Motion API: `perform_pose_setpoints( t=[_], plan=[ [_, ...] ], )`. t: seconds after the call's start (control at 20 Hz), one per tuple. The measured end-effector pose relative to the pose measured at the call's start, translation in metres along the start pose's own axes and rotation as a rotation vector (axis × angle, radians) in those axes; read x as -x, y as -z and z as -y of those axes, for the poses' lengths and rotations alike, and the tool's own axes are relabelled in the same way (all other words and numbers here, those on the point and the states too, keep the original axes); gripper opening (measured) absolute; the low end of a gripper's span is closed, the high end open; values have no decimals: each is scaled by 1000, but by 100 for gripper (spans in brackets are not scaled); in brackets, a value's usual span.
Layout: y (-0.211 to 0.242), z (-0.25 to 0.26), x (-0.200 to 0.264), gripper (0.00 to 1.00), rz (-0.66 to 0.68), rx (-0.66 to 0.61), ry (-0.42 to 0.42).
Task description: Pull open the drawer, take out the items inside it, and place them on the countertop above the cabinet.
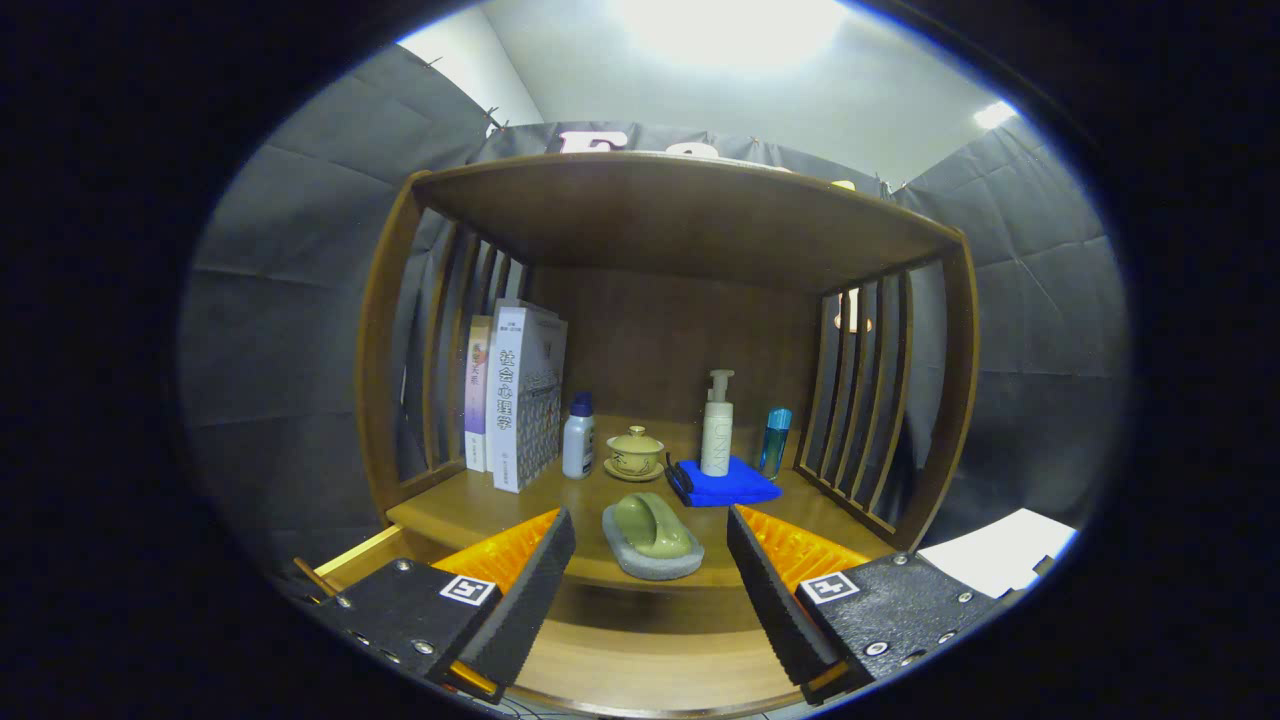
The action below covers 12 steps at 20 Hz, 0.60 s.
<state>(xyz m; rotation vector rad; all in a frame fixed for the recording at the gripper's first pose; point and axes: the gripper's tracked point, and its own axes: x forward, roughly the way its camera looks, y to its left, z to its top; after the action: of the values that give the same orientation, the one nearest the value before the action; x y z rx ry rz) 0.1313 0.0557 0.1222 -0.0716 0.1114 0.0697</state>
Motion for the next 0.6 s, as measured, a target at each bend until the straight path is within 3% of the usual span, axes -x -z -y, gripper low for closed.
perform_pose_setpoints(
  t=[0.6],
  plan=[
    [64, -26, 99, 95, 26, -107, 3]
  ],
)
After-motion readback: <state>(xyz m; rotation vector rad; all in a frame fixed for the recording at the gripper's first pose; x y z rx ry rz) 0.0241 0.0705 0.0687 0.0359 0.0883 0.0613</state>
